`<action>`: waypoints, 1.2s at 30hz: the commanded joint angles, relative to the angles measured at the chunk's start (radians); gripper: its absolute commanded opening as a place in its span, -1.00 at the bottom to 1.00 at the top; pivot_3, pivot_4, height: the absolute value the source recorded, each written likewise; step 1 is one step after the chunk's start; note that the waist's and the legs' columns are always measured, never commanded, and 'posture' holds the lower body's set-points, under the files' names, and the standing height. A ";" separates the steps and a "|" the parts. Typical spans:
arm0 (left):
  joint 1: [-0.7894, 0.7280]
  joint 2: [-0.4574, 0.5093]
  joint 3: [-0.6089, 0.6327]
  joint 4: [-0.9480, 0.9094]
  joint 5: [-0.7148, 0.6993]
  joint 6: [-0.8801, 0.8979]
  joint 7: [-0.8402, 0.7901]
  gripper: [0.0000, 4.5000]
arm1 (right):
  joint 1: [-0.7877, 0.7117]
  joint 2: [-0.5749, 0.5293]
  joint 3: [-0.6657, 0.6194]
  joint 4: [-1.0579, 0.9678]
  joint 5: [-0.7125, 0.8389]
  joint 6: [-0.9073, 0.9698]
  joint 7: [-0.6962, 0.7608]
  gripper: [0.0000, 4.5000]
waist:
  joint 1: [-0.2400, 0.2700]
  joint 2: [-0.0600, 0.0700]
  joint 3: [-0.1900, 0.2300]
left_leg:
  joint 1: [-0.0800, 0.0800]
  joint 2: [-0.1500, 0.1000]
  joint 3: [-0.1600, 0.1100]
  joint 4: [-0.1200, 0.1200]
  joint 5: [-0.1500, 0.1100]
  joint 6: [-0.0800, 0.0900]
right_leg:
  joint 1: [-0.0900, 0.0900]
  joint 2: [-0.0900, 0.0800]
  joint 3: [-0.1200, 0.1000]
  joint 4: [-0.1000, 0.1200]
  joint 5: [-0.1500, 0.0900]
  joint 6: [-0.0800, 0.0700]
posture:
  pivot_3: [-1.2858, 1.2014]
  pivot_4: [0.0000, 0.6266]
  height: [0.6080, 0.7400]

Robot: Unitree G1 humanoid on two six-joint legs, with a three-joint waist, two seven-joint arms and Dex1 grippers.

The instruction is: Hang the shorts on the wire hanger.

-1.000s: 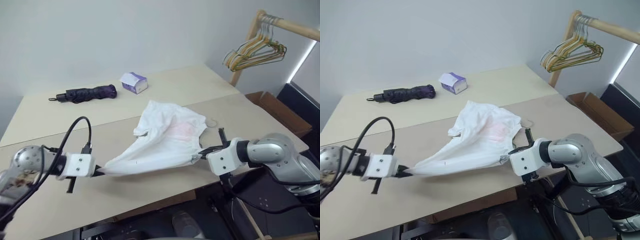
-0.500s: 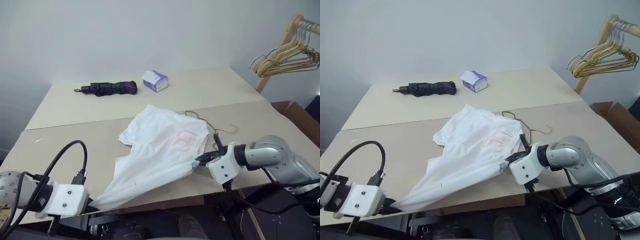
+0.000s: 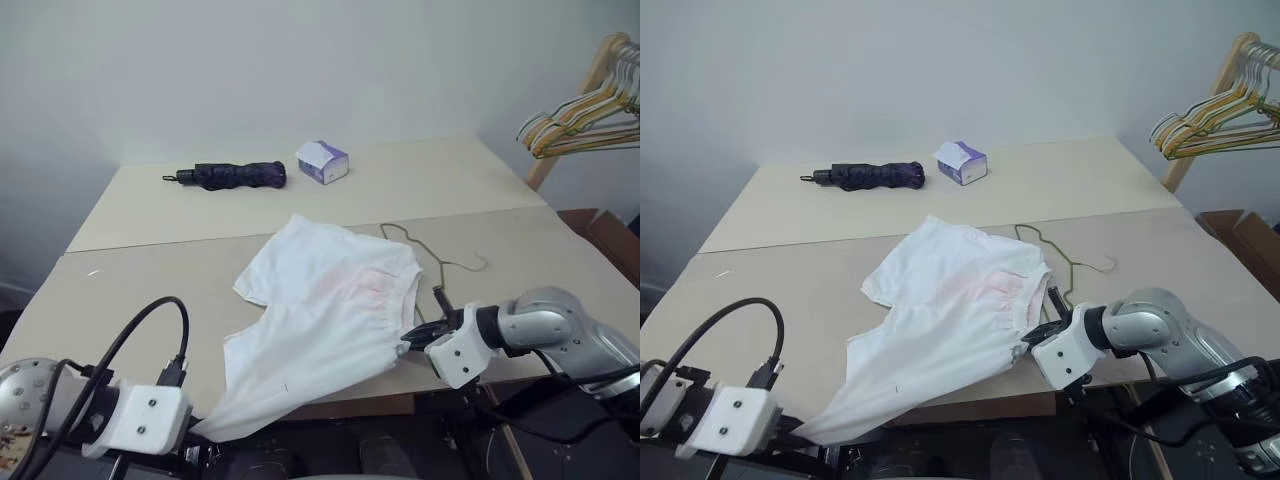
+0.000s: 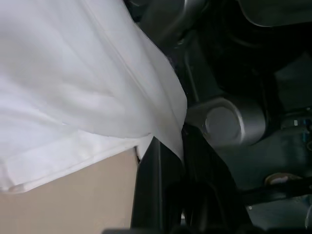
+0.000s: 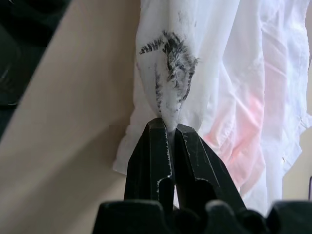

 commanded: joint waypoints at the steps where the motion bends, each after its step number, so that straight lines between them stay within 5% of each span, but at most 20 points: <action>1: -0.242 -0.031 -0.085 0.147 -0.044 0.059 0.065 -0.99 | -0.121 0.032 -0.069 0.074 0.048 0.116 0.014 -1.00 | -0.002 0.000 0.000 | 0.001 0.000 0.000 0.000 0.000 0.000 | 0.001 0.000 0.000 0.000 0.000 0.000 | -0.18 -1.00 1.00; 8: -1.244 -0.282 -0.441 1.029 0.344 -0.085 0.349 -0.99 | -0.766 0.297 0.018 0.740 -0.157 0.019 -0.181 -1.00 | -0.038 -0.003 -0.002 | 0.009 -0.002 -0.006 0.000 0.002 0.000 | 0.010 0.005 -0.003 -0.008 0.010 0.004 | -0.17 -1.00 1.00; 13: -1.794 -0.413 -0.559 1.691 0.614 -0.257 0.858 -0.99 | -1.162 0.485 0.082 1.246 -0.351 0.005 -0.647 -1.00 | -0.096 -0.007 -0.004 | -0.003 -0.006 -0.011 -0.003 0.008 0.002 | -0.002 0.001 -0.007 -0.004 0.013 -0.001 | -0.17 -1.00 1.00; 17: -2.029 -0.418 -0.579 1.894 0.723 -0.360 1.316 -0.99 | -1.316 0.574 0.066 1.408 -0.410 0.001 -1.127 -1.00 | -0.154 -0.008 -0.004 | -0.026 -0.007 -0.010 -0.006 0.011 -0.003 | -0.031 -0.003 -0.003 0.009 0.013 0.000 | -0.16 -1.00 1.00; 20: -2.117 -0.377 -0.620 1.927 0.820 -0.445 1.586 -0.99 | -1.362 0.590 0.013 1.446 -0.383 -0.030 -1.363 -1.00 | -0.170 -0.008 -0.004 | -0.029 -0.008 -0.008 -0.009 0.010 -0.002 | -0.041 -0.004 0.001 0.018 0.010 0.004 | -0.16 -1.00 1.00; 25: -2.122 -0.316 -0.679 1.918 0.919 -0.578 1.750 -0.99 | -1.318 0.581 -0.011 1.466 -0.369 -0.112 -1.402 -1.00 | -0.165 -0.007 -0.004 | -0.029 -0.008 -0.007 -0.009 0.009 0.000 | -0.041 -0.003 0.002 0.018 0.009 0.006 | -0.15 -1.00 1.00; 30: -1.933 -0.275 -0.652 1.838 0.857 -0.777 1.564 -0.99 | -1.168 0.562 0.039 1.463 -0.404 -0.248 -1.259 -1.00 | -0.142 -0.007 -0.004 | -0.018 -0.015 -0.008 -0.003 0.006 0.010 | -0.027 -0.004 0.002 0.016 0.009 0.007 | -0.14 -1.00 1.00; 36: -1.432 -0.233 -0.518 1.463 0.571 -0.842 1.188 -0.99 | -0.975 0.526 0.114 1.424 -0.439 -0.454 -1.066 -1.00 | -0.143 -0.007 -0.004 | -0.011 -0.015 -0.008 -0.003 0.019 0.009 | -0.019 -0.005 0.001 0.017 0.012 0.010 | -0.14 -1.00 1.00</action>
